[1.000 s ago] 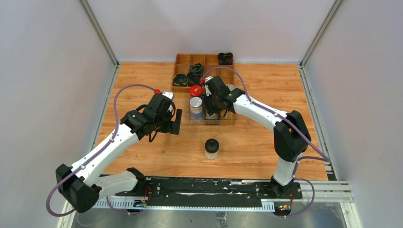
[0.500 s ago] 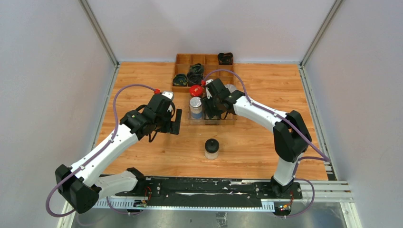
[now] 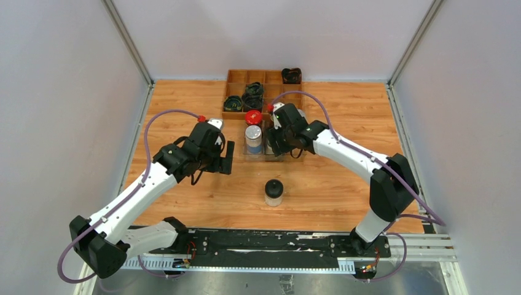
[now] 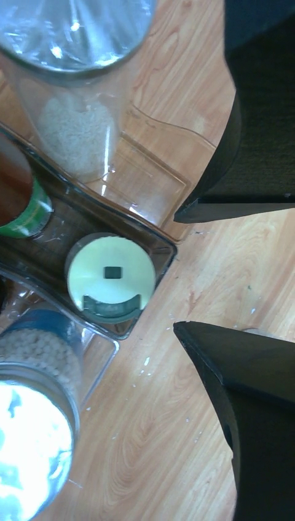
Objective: Organize the condiment bottles
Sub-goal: Place the bottle in the storage box, then pick up the bottle from the center of the board.
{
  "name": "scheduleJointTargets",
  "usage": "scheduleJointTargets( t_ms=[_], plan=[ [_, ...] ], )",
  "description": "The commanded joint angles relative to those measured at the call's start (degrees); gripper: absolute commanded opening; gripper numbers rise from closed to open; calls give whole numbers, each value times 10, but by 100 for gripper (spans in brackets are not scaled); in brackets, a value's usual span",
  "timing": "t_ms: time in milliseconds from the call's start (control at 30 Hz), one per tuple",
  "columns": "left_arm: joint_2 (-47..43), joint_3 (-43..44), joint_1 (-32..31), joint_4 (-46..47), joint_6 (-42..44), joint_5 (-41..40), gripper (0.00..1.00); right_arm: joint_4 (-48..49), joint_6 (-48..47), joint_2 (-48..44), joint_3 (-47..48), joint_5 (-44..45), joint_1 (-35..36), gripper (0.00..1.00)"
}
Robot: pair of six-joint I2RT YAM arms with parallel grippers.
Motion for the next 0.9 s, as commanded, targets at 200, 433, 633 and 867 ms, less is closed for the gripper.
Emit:
scheduleJointTargets(
  t_ms=[200, 433, 633, 867],
  plan=[
    [-15, -12, 4, 4, -14, 9, 100, -19, 32, -91, -103, 20, 21, 65],
    [-29, -21, 3, 4, -17, 7, 100, -37, 49, -187, -181, 42, 36, 65],
    [-29, -27, 4, 5, -20, 11, 100, -60, 82, -265, -242, 54, 54, 65],
    [-30, -25, 4, 5, -22, 9, 100, -92, 123, -331, -301, 81, 101, 65]
  ],
)
